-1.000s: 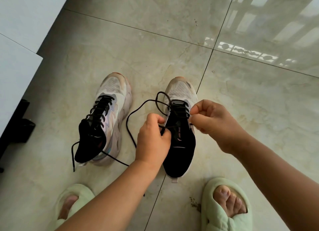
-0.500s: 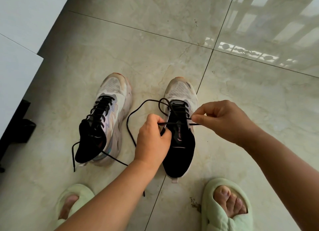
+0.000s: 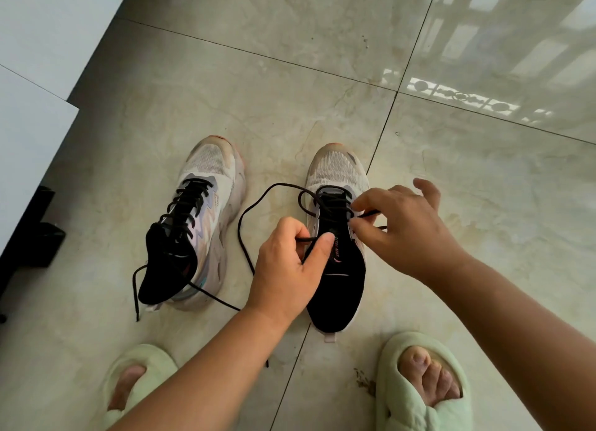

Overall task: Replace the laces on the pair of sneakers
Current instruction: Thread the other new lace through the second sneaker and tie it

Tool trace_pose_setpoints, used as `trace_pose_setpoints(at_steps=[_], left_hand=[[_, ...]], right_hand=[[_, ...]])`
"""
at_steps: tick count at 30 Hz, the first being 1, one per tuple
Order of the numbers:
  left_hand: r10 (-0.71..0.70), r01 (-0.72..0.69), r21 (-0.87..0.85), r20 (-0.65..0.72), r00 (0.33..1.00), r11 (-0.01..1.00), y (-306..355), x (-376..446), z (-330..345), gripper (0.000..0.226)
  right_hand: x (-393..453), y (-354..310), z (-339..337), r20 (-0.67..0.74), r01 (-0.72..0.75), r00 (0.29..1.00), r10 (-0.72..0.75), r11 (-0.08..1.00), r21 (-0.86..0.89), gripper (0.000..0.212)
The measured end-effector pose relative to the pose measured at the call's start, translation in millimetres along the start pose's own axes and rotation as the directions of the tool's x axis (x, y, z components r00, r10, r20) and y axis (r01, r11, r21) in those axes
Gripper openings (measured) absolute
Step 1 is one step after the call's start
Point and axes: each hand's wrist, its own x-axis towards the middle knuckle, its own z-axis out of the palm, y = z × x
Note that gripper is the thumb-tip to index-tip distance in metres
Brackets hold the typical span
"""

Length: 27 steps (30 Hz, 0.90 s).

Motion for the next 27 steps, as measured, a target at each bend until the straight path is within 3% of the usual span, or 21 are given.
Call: trace_pose_setpoints(at_steps=[4,10,14,18,21,23,27], left_hand=[[0.036,-0.036,0.025,-0.002,0.999,0.999,0,0,-1,0.025],[0.049,-0.048,0.054,-0.034,0.998,0.997,4,2,1,0.027],[0.036,-0.032,0.061,-0.067,0.997,0.998,4,3,0,0.027],[0.035,-0.033,0.040,-0.047,0.998,0.999,3,2,0,0.028],[0.037,-0.036,0.024,-0.041,0.998,0.999,1,3,-1,0.032],[0.038,-0.037,0.025,-0.048,0.998,0.999,1,3,-1,0.035],[0.035,-0.031,0.058,-0.074,0.997,0.998,1,2,1,0.032]], right_hand=[[3,2,0,-0.012,0.050,0.999,-0.052,0.989,-0.138,0.013],[-1,16,-4,-0.211,-0.224,0.962,0.174,0.945,-0.240,0.016],[-1,20,-6,-0.216,-0.337,0.934,0.285,0.903,-0.265,0.014],[-1,14,-4,-0.089,-0.136,0.988,0.125,0.982,-0.131,0.013],[-2,9,-2,-0.037,0.027,0.999,-0.033,0.990,-0.137,0.014],[-2,8,-1,-0.006,0.071,0.997,-0.074,0.979,-0.190,0.009],[0,11,-3,0.030,0.070,0.998,-0.063,0.945,-0.319,0.018]])
